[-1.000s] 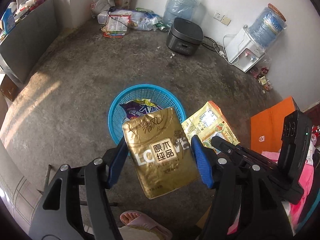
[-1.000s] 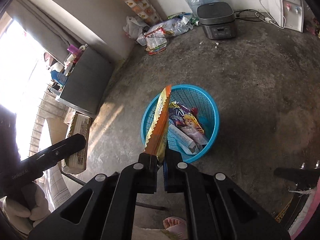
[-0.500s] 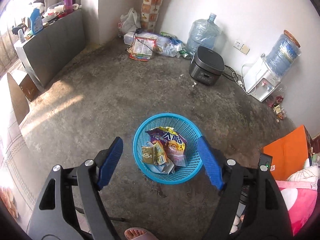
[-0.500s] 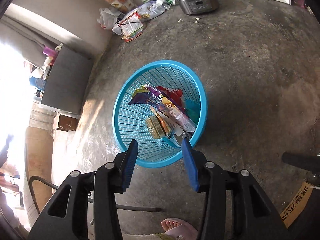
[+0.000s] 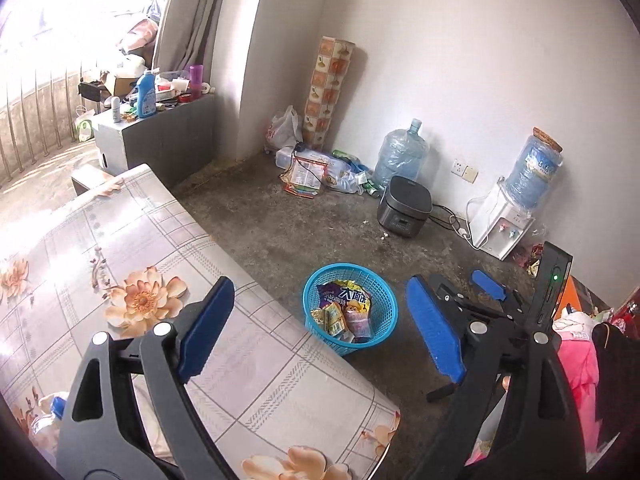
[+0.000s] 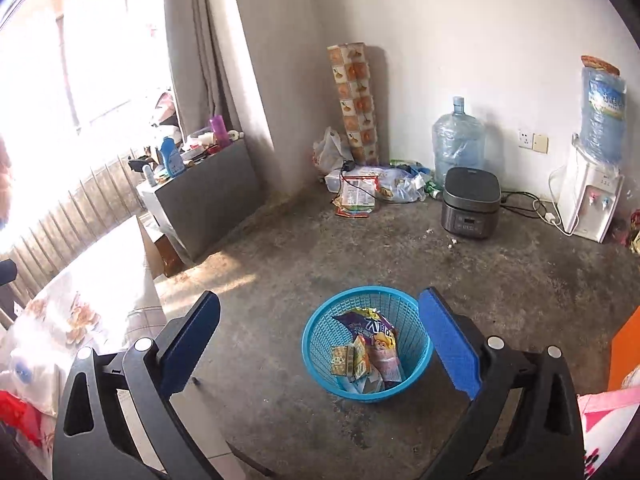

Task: Collect trash
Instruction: 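Move both tools back to the table near the Pepsi bottle, then grasp the red bag with the left tool while the right tool grasps the clear plastic cup, then carry the red bag and clear cup over the blue wastebasket, then open both tools to drop the red bag and cup into the basket, then move both tools back to the table toward the Pepsi bottle and cloth, then grasp the Pepsi bottle with the right tool while the left tool grasps the white cloth, then lift the white cloth with the left tool while the right tool holds the bottle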

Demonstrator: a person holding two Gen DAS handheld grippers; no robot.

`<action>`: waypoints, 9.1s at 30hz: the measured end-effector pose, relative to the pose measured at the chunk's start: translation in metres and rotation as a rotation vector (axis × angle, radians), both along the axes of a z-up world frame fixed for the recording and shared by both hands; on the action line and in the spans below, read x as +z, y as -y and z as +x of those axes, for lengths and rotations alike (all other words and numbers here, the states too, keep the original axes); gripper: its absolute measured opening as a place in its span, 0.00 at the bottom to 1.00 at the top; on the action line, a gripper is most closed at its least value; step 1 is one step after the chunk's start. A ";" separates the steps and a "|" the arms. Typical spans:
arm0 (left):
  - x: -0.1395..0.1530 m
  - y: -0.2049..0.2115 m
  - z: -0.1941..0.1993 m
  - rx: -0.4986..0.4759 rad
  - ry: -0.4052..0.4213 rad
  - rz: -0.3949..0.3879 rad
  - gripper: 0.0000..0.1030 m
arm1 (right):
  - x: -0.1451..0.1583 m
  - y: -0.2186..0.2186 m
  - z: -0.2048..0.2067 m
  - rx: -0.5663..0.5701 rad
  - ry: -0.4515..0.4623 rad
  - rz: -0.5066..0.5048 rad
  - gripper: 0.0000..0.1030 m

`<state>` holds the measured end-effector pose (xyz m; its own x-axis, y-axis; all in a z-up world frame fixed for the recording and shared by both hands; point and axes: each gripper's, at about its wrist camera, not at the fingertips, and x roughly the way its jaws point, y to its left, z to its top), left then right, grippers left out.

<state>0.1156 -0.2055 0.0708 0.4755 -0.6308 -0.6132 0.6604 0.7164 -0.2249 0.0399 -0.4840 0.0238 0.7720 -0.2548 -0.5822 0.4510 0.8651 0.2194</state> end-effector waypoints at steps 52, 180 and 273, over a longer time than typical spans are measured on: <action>-0.081 -0.244 -0.054 0.361 -0.165 0.012 0.04 | 0.010 -0.292 0.103 0.917 -0.175 0.209 0.72; -0.054 -0.354 0.000 0.722 -0.101 0.146 0.60 | -0.002 -0.273 0.077 0.848 -0.245 0.881 0.73; -0.119 -0.263 -0.033 0.353 -0.368 -0.002 0.55 | -0.015 -0.219 0.070 0.716 -0.456 0.393 0.69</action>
